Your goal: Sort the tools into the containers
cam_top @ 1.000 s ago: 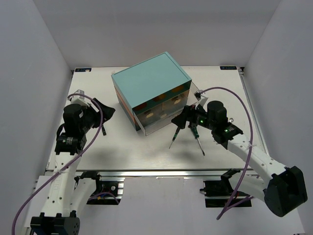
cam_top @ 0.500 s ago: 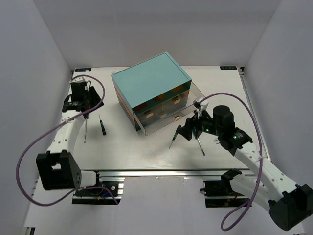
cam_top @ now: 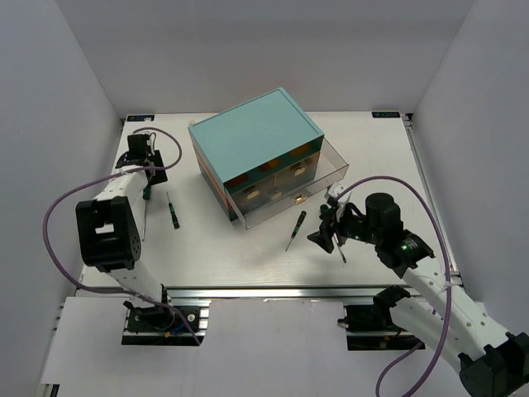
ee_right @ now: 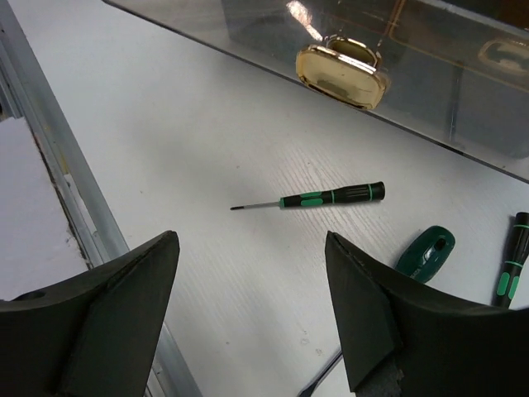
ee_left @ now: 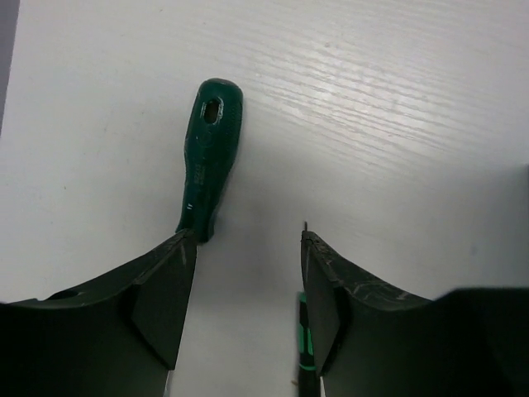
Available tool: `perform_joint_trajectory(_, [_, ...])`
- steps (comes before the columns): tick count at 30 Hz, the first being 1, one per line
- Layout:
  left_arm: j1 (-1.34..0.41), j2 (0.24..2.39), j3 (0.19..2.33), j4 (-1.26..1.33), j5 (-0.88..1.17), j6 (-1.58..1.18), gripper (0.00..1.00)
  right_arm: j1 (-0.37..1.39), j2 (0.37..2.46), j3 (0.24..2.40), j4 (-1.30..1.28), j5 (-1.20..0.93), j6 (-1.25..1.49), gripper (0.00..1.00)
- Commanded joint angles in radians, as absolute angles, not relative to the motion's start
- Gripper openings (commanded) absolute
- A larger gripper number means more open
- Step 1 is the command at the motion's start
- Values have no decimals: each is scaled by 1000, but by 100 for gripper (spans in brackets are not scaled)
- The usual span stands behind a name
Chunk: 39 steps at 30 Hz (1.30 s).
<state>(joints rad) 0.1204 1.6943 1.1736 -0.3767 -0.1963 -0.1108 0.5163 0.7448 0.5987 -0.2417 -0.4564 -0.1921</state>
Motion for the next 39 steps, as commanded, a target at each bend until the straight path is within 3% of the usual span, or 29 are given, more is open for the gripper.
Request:
perform_joint_trajectory(1, [118, 1718, 1219, -310, -264, -38, 64, 512, 735, 588, -222, -468, -251, 77])
perform_joint_trajectory(13, [133, 1815, 1177, -220, -356, -23, 64, 474, 782, 603, -215, -434, -261, 80])
perform_joint_trajectory(31, [182, 1905, 1114, -161, -269, -120, 61, 457, 790, 661, -262, -396, -258, 80])
perform_joint_trajectory(39, [187, 1875, 1002, -153, -118, -163, 29, 454, 770, 684, -276, -374, -238, 80])
